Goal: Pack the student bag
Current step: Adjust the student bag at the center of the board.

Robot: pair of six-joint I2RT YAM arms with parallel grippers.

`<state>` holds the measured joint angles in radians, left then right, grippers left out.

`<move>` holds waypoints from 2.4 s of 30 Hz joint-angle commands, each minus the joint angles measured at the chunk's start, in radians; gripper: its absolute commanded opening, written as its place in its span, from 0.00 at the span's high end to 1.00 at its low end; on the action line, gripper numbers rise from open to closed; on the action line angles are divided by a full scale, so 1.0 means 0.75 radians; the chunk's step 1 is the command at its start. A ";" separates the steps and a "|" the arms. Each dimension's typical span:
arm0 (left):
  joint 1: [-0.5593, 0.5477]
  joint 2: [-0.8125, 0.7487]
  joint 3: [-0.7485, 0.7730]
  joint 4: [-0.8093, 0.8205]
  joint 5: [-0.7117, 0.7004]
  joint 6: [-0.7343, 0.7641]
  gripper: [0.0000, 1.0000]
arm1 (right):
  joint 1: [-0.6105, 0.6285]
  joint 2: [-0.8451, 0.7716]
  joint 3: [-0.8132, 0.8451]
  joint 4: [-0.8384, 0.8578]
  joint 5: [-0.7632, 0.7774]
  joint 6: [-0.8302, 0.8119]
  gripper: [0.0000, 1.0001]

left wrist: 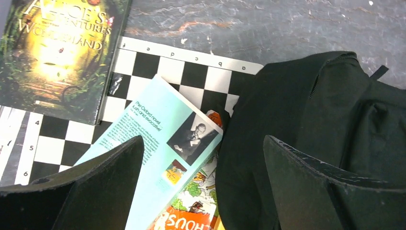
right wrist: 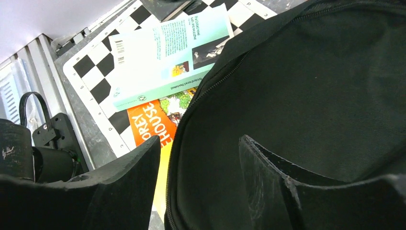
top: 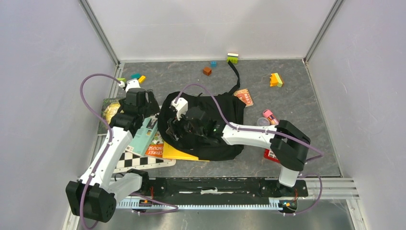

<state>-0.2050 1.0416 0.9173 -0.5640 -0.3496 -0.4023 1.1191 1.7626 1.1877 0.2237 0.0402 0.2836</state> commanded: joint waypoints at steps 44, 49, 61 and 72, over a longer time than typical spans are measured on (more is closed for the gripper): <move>0.020 -0.121 -0.069 0.155 0.021 0.044 0.00 | -0.061 0.126 0.073 0.041 -0.030 0.043 1.00; 0.020 -0.131 -0.087 0.205 0.172 0.081 0.00 | -0.042 -0.025 -0.107 0.132 0.275 0.065 1.00; 0.018 -0.086 -0.106 0.261 0.459 0.107 0.00 | -0.050 -0.359 -0.471 0.370 0.637 0.044 1.00; -0.024 0.205 -0.018 0.136 0.533 0.122 0.04 | -0.052 -0.566 -0.757 0.508 0.699 0.058 1.00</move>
<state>-0.1997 1.1458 0.8467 -0.4297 0.0093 -0.3618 1.0836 1.4345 0.7132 0.4870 0.5022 0.3260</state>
